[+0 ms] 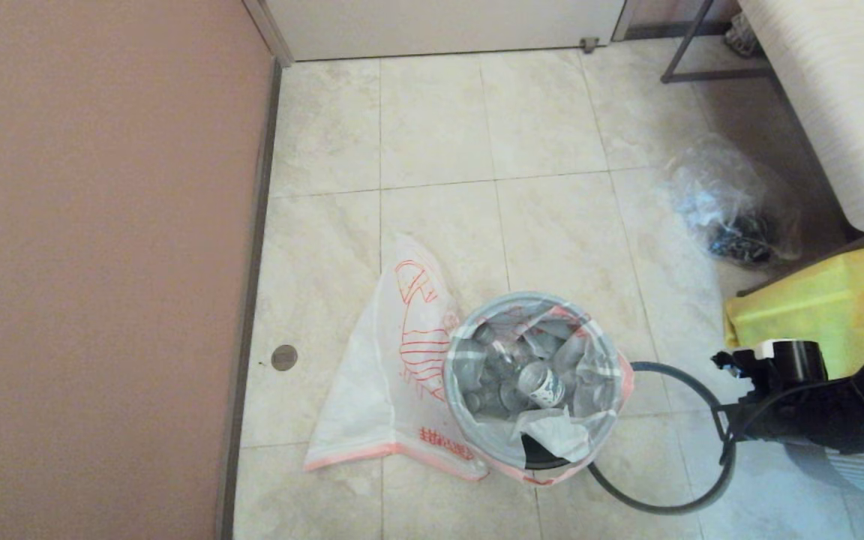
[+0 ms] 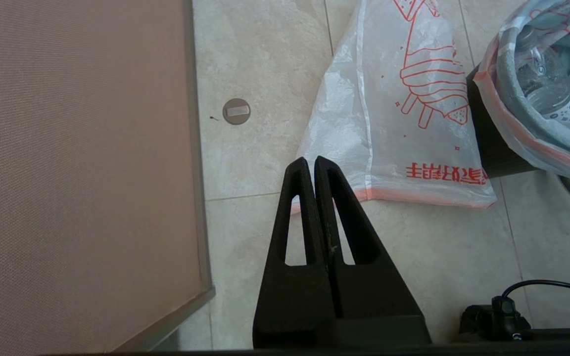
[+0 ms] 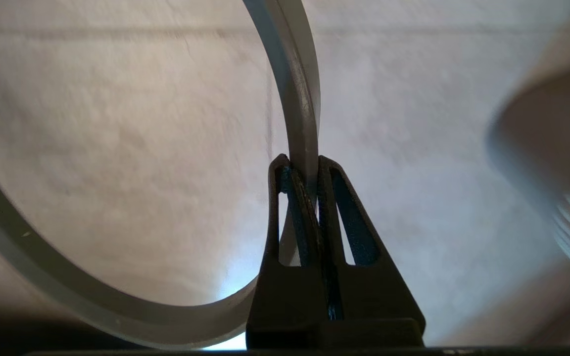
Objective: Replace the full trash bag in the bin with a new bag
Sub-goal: Place the trash can ring on the floor, then place the trash bag on the floor
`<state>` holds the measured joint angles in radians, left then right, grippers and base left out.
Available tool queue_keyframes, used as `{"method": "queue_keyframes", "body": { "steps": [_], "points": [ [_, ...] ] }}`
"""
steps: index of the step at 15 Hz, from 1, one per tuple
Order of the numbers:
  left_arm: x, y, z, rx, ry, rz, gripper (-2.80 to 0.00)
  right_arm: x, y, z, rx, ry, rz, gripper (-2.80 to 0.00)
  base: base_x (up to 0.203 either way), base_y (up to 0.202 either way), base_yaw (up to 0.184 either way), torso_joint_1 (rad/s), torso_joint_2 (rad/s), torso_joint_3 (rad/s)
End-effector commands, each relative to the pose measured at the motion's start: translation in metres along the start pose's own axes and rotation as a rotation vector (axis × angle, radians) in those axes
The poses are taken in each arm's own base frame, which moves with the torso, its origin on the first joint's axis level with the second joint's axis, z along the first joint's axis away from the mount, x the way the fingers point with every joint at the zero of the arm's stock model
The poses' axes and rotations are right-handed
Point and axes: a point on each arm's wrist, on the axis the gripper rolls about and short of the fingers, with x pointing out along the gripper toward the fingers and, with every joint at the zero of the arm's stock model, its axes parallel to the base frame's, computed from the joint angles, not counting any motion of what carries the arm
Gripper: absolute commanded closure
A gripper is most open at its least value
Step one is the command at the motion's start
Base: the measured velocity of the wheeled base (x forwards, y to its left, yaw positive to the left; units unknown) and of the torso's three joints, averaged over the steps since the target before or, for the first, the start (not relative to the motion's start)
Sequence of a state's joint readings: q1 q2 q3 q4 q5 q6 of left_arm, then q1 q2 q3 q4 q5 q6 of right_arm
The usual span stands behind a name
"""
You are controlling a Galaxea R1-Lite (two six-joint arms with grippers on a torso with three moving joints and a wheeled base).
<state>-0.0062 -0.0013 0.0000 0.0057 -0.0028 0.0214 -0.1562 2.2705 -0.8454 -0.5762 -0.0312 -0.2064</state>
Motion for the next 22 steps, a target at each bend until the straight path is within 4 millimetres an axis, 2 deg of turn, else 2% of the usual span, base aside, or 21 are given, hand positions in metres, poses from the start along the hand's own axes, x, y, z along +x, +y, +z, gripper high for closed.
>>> {"method": "queue_keyframes", "body": {
  "steps": [1, 2, 5, 9, 10, 11, 13, 15, 18, 20, 21, 22],
  "points": [
    [0.0, 0.0, 0.0, 0.0, 0.002, 0.0, 0.0, 0.019, 0.001, -0.004, -0.001, 0.014, 0.014, 0.0, 0.0, 0.0, 0.0, 0.0, 0.0, 0.0],
    [0.0, 0.0, 0.0, 0.0, 0.002, 0.0, 0.0, 0.016, 0.0, 0.0, -0.002, -0.004, 0.013, -2.8, 0.0, 0.0, 0.0, 0.0, 0.0, 0.0],
    [0.0, 0.0, 0.0, 0.0, 0.001, 0.0, 0.0, -0.003, 0.001, 0.002, 0.001, -0.017, 0.013, -2.8, 0.0, 0.0, 0.0, 0.0, 0.0, 0.0],
    [0.0, 0.0, 0.0, 0.0, 0.002, 0.0, 0.0, -0.057, -0.001, 0.007, 0.003, -0.076, 0.002, -2.8, 0.0, 0.0, 0.0, 0.0, 0.0, 0.0],
    [0.0, 0.0, 0.0, 0.0, 0.002, 0.0, 0.0, -0.073, 0.0, 0.007, 0.001, -0.094, 0.002, -1.94, 0.0, 0.0, 0.0, 0.0, 0.0, 0.0],
    [0.0, 0.0, 0.0, 0.0, 0.002, 0.0, 0.0, -0.088, 0.001, 0.007, -0.002, -0.111, 0.004, 0.0, 0.0, 0.0, 0.0, 0.0, 0.0, 0.0],
    [0.0, 0.0, 0.0, 0.0, 0.002, 0.0, 0.0, -0.111, 0.013, 0.006, 0.013, -0.129, 0.035, 0.0, 0.0, 0.0, 0.0, 0.0, 0.0, 0.0],
    [0.0, 0.0, 0.0, 0.0, 0.002, 0.0, 0.0, -0.126, 0.031, 0.005, 0.036, -0.057, 0.116, 0.0, 0.0, 0.0, 0.0, 0.0, 0.0, 0.0],
    [0.0, 0.0, 0.0, 0.0, 0.002, 0.0, 0.0, -0.146, 0.053, 0.029, 0.148, -0.031, 0.302, 0.0, 0.0, 0.0, 0.0, 0.0, 0.0, 0.0],
    [0.0, 0.0, 0.0, 0.0, 0.002, 0.0, 0.0, -0.154, 0.058, 0.046, 0.236, 0.0, 0.439, 0.0, 0.0, 0.0, 0.0, 0.0, 0.0, 0.0],
    [0.0, 0.0, 0.0, 0.0, 0.002, 0.0, 0.0, -0.154, 0.06, 0.052, 0.273, 0.021, 0.495, -2.8, 0.0, 0.0, 0.0, 0.0, 0.0, 0.0],
    [0.0, 0.0, 0.0, 0.0, 0.002, 0.0, 0.0, -0.148, 0.063, 0.053, 0.29, 0.05, 0.518, -2.8, 0.0, 0.0, 0.0, 0.0, 0.0, 0.0]
  ]
}}
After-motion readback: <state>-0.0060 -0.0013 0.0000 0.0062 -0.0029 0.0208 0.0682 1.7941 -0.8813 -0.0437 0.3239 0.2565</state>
